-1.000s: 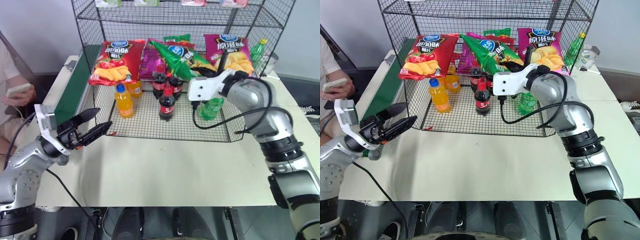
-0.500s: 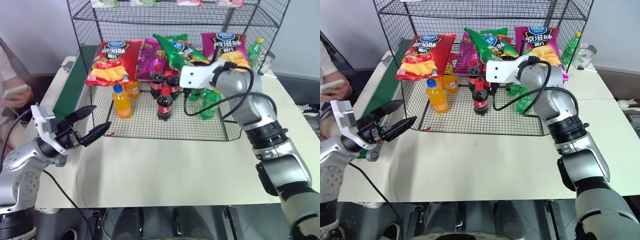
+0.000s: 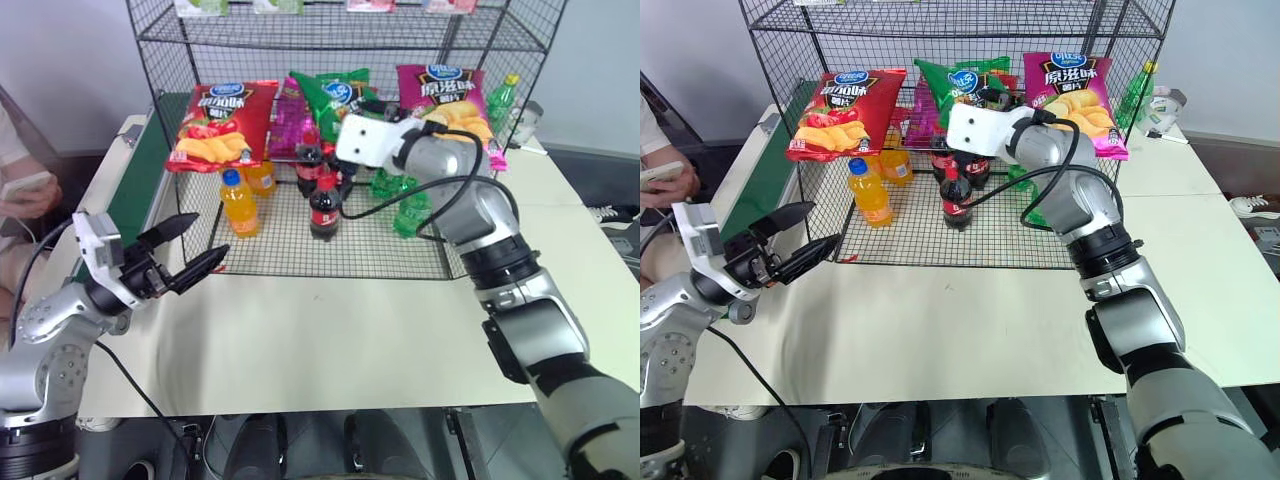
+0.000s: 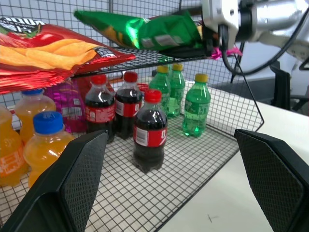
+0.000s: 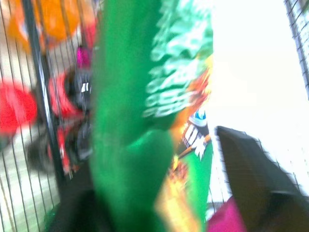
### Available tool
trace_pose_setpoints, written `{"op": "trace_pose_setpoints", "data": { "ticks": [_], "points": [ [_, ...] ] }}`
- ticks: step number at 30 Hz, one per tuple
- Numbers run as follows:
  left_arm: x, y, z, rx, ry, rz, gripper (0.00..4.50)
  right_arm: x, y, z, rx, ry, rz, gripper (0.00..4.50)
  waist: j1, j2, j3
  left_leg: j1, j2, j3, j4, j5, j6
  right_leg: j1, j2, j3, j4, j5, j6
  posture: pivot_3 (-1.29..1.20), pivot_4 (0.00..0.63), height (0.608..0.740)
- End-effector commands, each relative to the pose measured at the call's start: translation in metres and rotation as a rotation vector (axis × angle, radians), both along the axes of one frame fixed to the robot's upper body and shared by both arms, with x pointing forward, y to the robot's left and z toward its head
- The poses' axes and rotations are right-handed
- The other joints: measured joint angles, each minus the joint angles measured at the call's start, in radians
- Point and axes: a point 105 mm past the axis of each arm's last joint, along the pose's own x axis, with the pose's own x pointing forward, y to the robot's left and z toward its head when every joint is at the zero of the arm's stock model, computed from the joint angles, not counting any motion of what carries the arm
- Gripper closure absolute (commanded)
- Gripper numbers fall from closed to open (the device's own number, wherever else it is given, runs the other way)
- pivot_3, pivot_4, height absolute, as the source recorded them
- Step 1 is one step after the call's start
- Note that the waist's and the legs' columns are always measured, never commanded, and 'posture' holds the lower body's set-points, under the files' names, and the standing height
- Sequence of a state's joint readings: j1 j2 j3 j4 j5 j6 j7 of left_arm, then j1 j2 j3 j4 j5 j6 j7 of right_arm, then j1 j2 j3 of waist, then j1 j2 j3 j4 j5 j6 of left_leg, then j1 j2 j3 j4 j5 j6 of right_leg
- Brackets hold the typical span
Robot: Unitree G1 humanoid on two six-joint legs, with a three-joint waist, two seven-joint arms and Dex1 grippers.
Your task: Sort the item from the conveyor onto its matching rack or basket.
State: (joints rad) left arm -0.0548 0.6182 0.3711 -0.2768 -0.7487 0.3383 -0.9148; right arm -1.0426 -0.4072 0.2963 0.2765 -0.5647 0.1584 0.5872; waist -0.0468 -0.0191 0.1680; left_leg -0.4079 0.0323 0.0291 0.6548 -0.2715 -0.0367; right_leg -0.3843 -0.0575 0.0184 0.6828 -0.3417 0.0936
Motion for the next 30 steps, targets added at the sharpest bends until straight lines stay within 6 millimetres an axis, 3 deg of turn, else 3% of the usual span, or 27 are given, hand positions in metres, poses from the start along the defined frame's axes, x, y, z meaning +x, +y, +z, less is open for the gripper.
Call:
{"op": "trace_pose_setpoints", "data": {
  "ticks": [1,9,13,19,24,27,30],
  "points": [
    [-0.002,0.000,0.004,0.011,-0.034,0.000,0.00,-0.010,0.012,0.025,0.034,-0.090,0.062,0.95,0.001,0.000,0.000,0.000,0.000,0.000,0.000,0.000,0.000,0.000,0.000,0.000,0.000,0.000,0.000,0.00,0.150,0.739],
    [0.000,-0.002,0.000,0.026,-0.031,-0.001,0.00,-0.026,0.031,0.043,0.230,-0.052,0.186,0.95,0.001,0.000,0.000,-0.002,0.000,0.001,0.000,0.000,0.000,-0.002,0.000,0.000,0.001,0.000,0.000,0.00,0.150,0.739],
    [0.001,-0.002,-0.001,0.030,-0.029,-0.006,0.00,-0.034,0.040,0.036,0.287,0.034,0.246,0.95,0.000,0.000,0.000,-0.002,0.000,0.001,0.000,0.000,0.000,-0.003,0.000,0.001,0.001,0.000,0.000,0.00,0.150,0.739],
    [0.001,-0.005,-0.002,0.038,-0.032,-0.009,0.00,-0.048,0.052,0.056,0.434,0.011,0.343,0.95,0.001,0.000,0.000,-0.002,0.000,0.001,0.000,0.000,0.000,-0.003,0.000,0.001,0.001,0.000,0.000,0.00,0.150,0.739],
    [0.001,-0.005,-0.003,0.026,-0.020,-0.005,0.00,-0.085,0.069,0.067,0.672,0.185,0.619,0.95,0.000,0.000,0.000,-0.002,0.000,0.001,-0.001,0.000,0.000,-0.004,0.000,0.001,0.001,0.000,0.000,0.00,0.150,0.739],
    [0.000,-0.004,-0.005,0.036,0.005,0.008,0.00,-0.113,0.060,0.067,0.769,0.329,0.795,0.95,0.004,0.000,0.000,-0.002,0.000,0.001,-0.002,0.000,0.000,-0.003,0.000,0.000,0.001,0.000,0.000,0.00,0.150,0.739],
    [0.000,0.001,-0.004,0.049,0.027,0.035,0.00,-0.116,0.029,0.054,0.786,0.391,0.775,0.95,0.010,-0.001,-0.001,-0.002,-0.001,0.000,-0.001,-0.001,0.001,-0.001,-0.003,-0.001,0.000,0.000,0.000,0.00,0.150,0.739]
  ]
}}
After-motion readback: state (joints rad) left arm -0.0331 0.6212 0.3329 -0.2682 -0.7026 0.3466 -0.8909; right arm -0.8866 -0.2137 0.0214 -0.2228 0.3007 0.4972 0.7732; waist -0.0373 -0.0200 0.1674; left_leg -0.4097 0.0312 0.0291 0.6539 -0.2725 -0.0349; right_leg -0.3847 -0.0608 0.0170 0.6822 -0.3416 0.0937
